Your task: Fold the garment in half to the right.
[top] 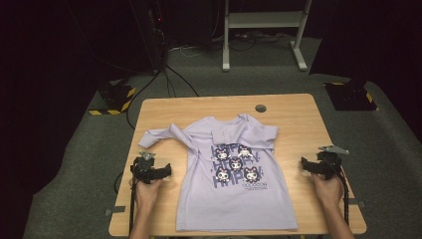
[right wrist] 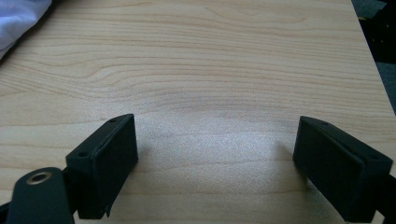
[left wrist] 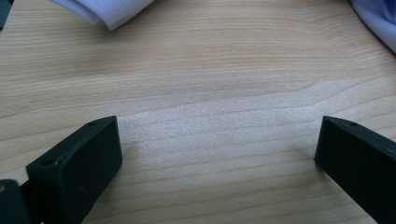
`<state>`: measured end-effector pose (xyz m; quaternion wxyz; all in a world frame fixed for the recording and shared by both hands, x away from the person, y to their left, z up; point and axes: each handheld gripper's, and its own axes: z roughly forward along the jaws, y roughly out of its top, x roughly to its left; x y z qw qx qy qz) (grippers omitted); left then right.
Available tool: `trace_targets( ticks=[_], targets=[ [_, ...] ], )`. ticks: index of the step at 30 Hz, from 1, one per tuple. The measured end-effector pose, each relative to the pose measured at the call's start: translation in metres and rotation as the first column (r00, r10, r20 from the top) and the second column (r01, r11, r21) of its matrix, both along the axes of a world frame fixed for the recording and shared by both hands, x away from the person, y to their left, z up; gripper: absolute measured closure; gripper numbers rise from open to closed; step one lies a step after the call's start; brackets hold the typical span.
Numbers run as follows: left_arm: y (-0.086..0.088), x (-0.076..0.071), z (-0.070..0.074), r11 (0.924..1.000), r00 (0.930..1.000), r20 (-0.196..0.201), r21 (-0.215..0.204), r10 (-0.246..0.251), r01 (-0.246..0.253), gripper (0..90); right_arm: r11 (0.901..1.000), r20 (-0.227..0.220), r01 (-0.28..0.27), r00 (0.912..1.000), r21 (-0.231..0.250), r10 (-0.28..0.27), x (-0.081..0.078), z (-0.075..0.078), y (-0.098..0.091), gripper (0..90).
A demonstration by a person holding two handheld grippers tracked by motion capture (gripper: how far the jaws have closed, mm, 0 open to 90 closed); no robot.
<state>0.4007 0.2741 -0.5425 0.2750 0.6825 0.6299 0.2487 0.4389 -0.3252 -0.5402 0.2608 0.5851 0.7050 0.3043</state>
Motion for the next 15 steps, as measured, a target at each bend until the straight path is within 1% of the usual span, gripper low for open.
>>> trace_targets(
  ticks=[2, 4, 6, 8, 9, 11, 15],
  targets=[
    [0.0, 0.002, 0.002, 1.0, 0.9999, -0.015, 0.001, -0.002, 0.002, 2.3, 1.0, 0.001, -0.002, 1.0, 0.0, 0.002, 0.0, 0.0, 0.0, 13.4],
    [0.0, 0.004, 0.004, 1.0, 1.0, -0.007, -0.003, -0.004, 0.004, 2.9, 1.0, -0.001, -0.005, 1.0, 0.002, 0.005, 0.0, 0.0, 0.001, 13.4],
    [0.0, 0.006, 0.006, 0.9998, 1.0, -0.002, -0.017, -0.007, 0.007, 3.5, 1.0, -0.001, -0.008, 1.0, 0.002, 0.008, -0.001, 0.0, 0.001, 13.4],
    [0.0, 0.009, 0.01, 0.9999, 0.9999, 0.008, -0.009, -0.006, 0.006, 4.0, 0.9999, 0.0, -0.014, 0.9999, 0.001, 0.014, -0.001, 0.0, 0.001, 13.5],
    [0.001, 0.01, 0.012, 0.9999, 0.9999, 0.014, -0.013, -0.005, 0.005, 5.2, 0.9999, 0.0, -0.014, 0.9999, 0.001, 0.014, -0.001, 0.0, 0.001, 13.4],
    [0.003, 0.015, 0.016, 0.9993, 0.9997, 0.022, -0.036, -0.002, 0.003, 6.1, 0.9998, 0.002, -0.018, 0.9998, 0.0, 0.018, -0.001, 0.0, 0.001, 13.4],
    [0.007, 0.024, 0.023, 0.9989, 0.9992, 0.037, -0.046, 0.015, -0.013, 8.9, 0.9998, 0.001, -0.019, 0.9998, 0.0, 0.019, -0.001, 0.0, 0.002, 13.4]
  ],
)
